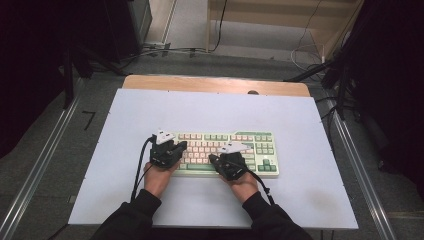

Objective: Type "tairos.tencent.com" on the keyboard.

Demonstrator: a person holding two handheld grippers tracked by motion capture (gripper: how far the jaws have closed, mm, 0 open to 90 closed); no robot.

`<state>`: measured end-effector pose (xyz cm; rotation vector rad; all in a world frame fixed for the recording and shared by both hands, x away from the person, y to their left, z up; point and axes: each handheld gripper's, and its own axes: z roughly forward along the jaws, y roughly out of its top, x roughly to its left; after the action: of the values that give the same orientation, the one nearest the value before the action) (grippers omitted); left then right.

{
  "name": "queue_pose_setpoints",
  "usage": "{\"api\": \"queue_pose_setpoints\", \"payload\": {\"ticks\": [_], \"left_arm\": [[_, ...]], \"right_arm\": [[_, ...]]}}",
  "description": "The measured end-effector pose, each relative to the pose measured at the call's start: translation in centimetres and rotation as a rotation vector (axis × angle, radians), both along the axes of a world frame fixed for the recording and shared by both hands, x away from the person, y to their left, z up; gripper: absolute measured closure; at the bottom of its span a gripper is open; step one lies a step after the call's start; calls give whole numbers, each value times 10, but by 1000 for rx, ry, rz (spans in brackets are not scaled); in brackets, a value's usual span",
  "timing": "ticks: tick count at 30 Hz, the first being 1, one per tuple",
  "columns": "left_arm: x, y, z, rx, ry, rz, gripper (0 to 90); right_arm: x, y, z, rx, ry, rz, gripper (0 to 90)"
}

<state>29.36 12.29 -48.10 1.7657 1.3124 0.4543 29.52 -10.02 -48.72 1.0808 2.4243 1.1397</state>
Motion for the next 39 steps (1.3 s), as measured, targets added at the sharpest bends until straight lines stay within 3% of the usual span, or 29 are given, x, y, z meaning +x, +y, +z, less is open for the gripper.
{"api": "queue_pose_setpoints", "payload": {"ticks": [14, 39], "left_arm": [[-5, -3, 0, -13, 12, -23, 900], [-21, -21, -9, 20, 39, -95, 900]], "right_arm": [[7, -20, 16, 54, -21, -61, 875], [10, -27, 16, 50, -23, -81, 875]]}}
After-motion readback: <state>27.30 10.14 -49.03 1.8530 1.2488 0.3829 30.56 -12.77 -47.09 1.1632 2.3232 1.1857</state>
